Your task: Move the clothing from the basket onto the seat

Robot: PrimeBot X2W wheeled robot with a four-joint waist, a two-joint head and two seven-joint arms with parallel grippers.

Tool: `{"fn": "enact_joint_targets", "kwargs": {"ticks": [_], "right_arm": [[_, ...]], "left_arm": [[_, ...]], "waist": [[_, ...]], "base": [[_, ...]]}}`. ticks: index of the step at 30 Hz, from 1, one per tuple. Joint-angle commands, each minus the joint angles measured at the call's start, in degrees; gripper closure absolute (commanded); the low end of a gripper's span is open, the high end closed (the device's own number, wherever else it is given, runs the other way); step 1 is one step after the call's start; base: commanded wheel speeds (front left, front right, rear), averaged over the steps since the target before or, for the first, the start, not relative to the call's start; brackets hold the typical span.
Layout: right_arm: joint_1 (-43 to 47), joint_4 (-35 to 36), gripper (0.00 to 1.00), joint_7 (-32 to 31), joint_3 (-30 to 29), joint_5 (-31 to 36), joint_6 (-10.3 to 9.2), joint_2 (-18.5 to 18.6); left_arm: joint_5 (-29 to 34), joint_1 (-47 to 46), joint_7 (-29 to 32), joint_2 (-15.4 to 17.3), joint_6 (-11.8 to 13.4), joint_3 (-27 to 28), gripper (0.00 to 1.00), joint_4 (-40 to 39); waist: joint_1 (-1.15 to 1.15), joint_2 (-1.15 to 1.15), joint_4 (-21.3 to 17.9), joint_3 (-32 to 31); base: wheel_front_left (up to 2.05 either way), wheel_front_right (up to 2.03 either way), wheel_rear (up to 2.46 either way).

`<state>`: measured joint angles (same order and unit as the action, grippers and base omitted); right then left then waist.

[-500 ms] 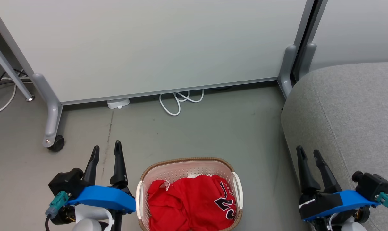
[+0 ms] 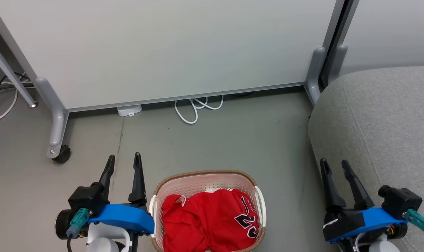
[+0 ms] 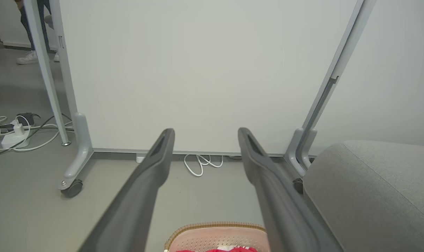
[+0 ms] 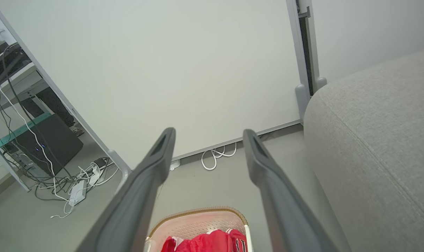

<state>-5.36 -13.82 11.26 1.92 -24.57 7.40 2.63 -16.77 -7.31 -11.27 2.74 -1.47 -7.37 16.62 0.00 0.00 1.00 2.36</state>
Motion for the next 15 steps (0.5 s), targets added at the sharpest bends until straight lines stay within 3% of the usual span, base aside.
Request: {"fn": "enact_joint_targets", "kwargs": {"ticks": [1, 15], "right_arm": [[-1.0, 0.4, 0.00, 0.6, 0.2, 1.3, 0.12, 0.3], [-0.9, 0.1, 0.00, 2.1, 0.7, 7.0, 0.13, 0.4]], "left_arm": [[1.4, -1.2, -0.5, 0.2, 0.3, -0.3, 0.00, -0.1], [7.3, -1.5, -2.1, 0.3, -1.4, -2.0, 0.00, 1.0]], "waist": [[0.00, 0.00, 0.0, 0.1], [0.00, 0.00, 0.3, 0.5]], "base": [[0.00, 0.00, 0.00], [0.00, 0.00, 0.00]]}}
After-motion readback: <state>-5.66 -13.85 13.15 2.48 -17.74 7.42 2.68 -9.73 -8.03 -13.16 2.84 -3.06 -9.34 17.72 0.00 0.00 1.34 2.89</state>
